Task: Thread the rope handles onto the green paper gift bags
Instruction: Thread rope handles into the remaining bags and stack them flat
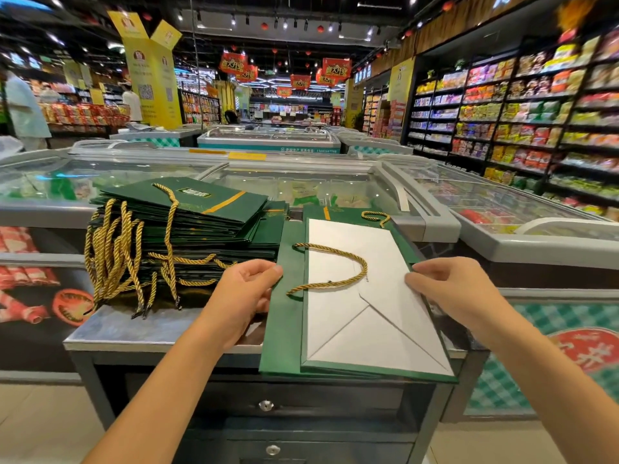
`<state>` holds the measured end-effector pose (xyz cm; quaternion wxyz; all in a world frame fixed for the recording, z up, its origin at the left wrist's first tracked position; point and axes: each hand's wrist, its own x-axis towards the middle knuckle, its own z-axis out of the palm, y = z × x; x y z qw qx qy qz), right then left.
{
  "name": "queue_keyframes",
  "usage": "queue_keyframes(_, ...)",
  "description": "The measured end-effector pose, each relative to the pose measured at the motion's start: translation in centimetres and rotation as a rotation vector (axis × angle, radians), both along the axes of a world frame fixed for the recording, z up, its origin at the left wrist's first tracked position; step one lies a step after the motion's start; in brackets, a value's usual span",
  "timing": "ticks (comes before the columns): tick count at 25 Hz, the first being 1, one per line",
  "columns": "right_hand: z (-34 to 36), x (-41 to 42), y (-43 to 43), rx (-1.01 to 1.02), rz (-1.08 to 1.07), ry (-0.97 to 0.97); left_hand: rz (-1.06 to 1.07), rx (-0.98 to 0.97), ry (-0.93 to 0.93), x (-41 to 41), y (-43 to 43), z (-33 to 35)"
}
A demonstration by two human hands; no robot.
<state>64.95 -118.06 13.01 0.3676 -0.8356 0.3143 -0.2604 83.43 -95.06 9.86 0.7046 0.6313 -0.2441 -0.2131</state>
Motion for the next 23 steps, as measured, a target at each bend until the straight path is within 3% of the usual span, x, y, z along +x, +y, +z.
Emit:
queue_keyframes(4, 1.7, -0.8, -0.5, 0.273, -0.033, -0.307, 0.051, -0.024, -0.004, 0.1, -0.4, 0.8)
queue_keyframes(9, 5.4, -0.7, -1.0, 0.317, -0.017, -0.542, 0.112, -0.109, -0.080, 0.5, -1.4, 5.1)
queue_keyframes(15, 9.9, -0.6, -1.5, 0.323, 0.035, -0.678, 0.112, -0.121, -0.206, 1.2, -2.4, 10.8)
queue_keyframes(20, 10.6, 0.8, -2.6, 0.528, 0.075, -0.719, 0.071, -0.085, -0.192, 2.3, -3.4, 12.5)
queue_keyframes(23, 10.3, 1.5, -3.5, 0.634, 0.151, -0.718, 0.046, -0.128, -0.094, 2.9, -4.5, 12.4)
